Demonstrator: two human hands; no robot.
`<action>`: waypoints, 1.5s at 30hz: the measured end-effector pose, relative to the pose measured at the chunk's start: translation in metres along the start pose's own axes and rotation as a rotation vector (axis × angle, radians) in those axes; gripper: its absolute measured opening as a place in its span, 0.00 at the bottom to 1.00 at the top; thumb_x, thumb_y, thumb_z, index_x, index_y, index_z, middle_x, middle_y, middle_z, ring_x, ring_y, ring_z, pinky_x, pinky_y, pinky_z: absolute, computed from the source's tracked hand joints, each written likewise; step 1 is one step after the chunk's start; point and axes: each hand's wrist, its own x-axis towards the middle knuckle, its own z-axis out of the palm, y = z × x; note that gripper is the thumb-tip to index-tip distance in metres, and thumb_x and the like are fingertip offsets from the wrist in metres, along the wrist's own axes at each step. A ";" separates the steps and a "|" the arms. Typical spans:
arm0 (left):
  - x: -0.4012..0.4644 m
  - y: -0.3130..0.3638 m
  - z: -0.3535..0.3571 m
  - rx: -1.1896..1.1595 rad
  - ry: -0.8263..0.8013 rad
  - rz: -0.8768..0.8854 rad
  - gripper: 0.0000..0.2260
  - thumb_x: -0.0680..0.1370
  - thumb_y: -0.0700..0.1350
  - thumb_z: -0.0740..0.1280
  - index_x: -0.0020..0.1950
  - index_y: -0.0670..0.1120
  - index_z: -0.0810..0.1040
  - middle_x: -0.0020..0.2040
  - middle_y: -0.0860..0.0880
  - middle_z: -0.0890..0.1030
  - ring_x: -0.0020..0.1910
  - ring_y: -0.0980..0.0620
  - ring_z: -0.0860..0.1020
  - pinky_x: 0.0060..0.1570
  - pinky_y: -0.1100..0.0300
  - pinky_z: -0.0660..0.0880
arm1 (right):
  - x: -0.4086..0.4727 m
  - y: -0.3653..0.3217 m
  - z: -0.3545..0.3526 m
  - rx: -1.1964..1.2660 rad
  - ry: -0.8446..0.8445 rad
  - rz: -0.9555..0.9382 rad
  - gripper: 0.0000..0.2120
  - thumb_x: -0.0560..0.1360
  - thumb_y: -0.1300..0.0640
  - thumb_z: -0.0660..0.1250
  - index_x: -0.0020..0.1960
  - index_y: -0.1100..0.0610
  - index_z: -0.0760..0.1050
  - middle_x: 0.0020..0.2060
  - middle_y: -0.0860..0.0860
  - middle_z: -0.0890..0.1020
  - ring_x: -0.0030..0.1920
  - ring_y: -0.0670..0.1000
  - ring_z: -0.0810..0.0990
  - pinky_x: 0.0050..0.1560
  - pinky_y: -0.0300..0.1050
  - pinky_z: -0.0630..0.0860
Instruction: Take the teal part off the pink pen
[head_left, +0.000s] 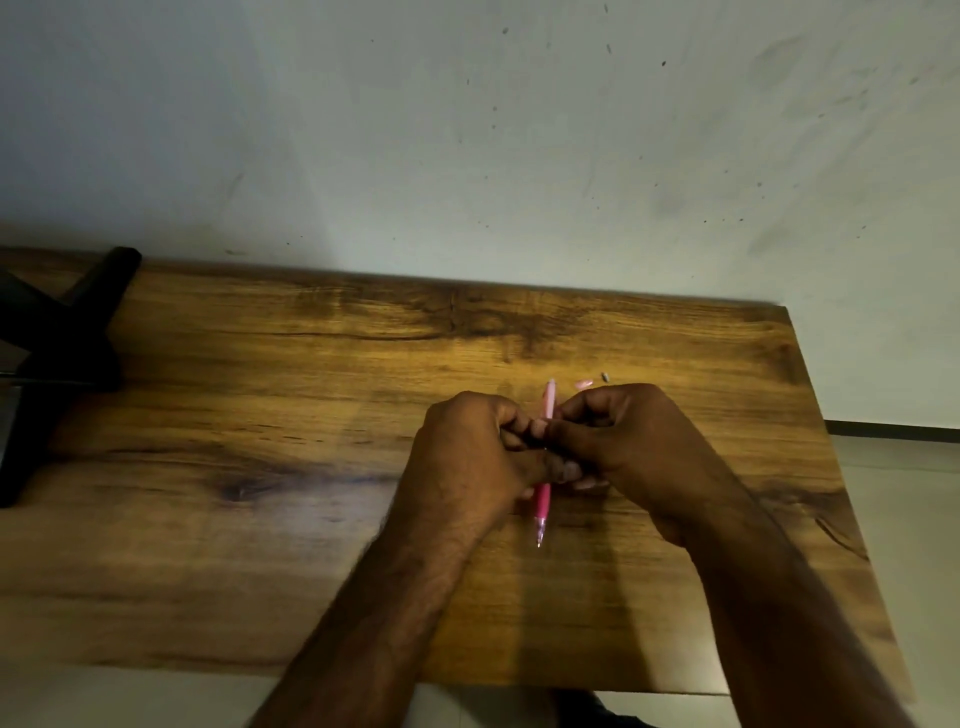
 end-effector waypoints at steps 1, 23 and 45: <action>0.000 0.000 -0.001 0.001 0.016 -0.001 0.11 0.64 0.48 0.84 0.42 0.51 0.84 0.33 0.53 0.86 0.31 0.58 0.84 0.33 0.60 0.82 | 0.001 0.000 0.000 0.014 0.027 0.003 0.05 0.74 0.57 0.77 0.40 0.56 0.85 0.34 0.53 0.87 0.34 0.51 0.87 0.33 0.39 0.79; 0.007 -0.010 -0.002 0.511 0.328 -0.124 0.12 0.69 0.59 0.79 0.44 0.55 0.81 0.41 0.56 0.82 0.40 0.57 0.79 0.32 0.61 0.68 | 0.016 0.002 -0.007 -0.141 0.468 -0.133 0.13 0.76 0.42 0.73 0.39 0.50 0.82 0.31 0.47 0.85 0.30 0.47 0.85 0.41 0.58 0.85; -0.002 -0.002 -0.025 0.366 0.329 0.353 0.10 0.70 0.46 0.79 0.50 0.50 0.85 0.44 0.55 0.79 0.41 0.58 0.77 0.39 0.65 0.73 | 0.014 -0.010 0.020 0.384 0.084 -0.149 0.07 0.72 0.65 0.76 0.50 0.63 0.84 0.39 0.57 0.87 0.38 0.51 0.87 0.40 0.40 0.82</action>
